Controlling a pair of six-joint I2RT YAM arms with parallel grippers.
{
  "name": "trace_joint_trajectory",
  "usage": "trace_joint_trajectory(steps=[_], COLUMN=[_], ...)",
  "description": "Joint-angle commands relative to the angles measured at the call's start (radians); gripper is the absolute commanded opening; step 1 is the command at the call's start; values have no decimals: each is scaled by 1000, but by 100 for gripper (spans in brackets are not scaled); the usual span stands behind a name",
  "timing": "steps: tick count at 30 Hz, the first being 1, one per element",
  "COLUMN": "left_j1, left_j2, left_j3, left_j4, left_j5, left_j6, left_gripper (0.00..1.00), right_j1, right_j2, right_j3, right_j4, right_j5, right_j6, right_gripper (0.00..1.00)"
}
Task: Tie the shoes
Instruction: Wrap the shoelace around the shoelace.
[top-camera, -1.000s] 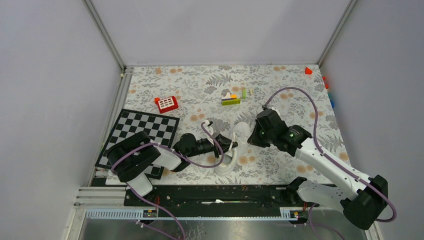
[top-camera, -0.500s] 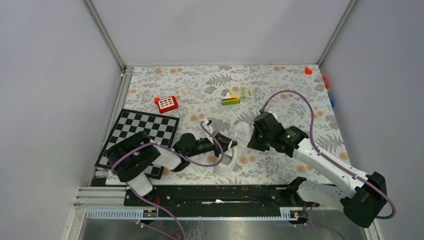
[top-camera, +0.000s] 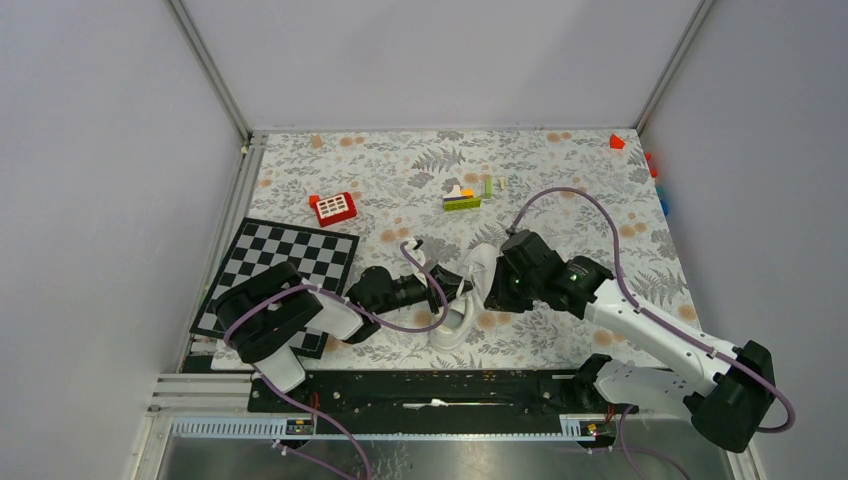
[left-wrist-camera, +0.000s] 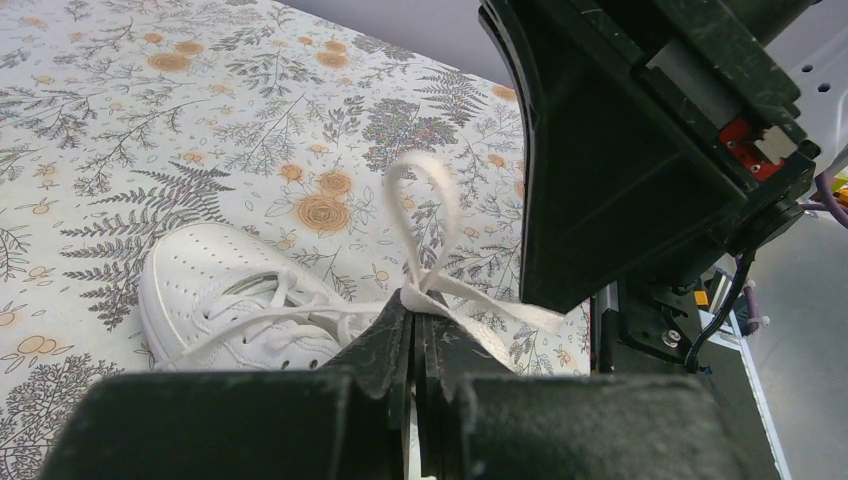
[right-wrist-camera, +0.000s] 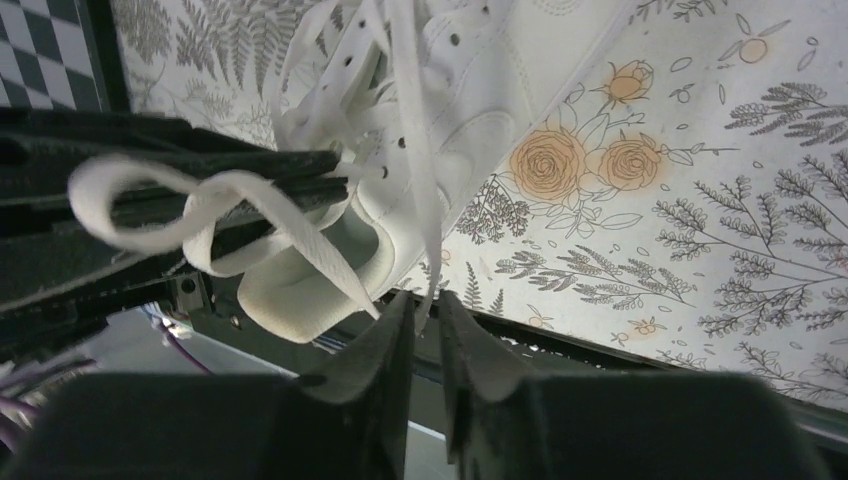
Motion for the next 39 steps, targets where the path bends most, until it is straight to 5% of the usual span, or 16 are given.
trace_joint_trajectory(steps=[1,16,22,30,39], left_j1=[5,14,14,14,14], left_j2=[3,-17,-17,-16,-11], left_j3=[21,9,7,11,12], left_j4=[93,95,94,93,93], left_j5=[-14,-26,-15,-4,0], left_j6=[-13,-15,-20,-26,-28], left_gripper=[0,0,0,0,0], right_j1=[15,13,2,-163,-180], right_j2=[3,145,134,182,246], right_j3=[36,128,114,59,33], right_j4=[27,-125,-50,196,269], right_j5=[-54,61,137,-102,-181], right_j6=[1,-226,-219,-195,-169], right_gripper=[26,43,48,49,43])
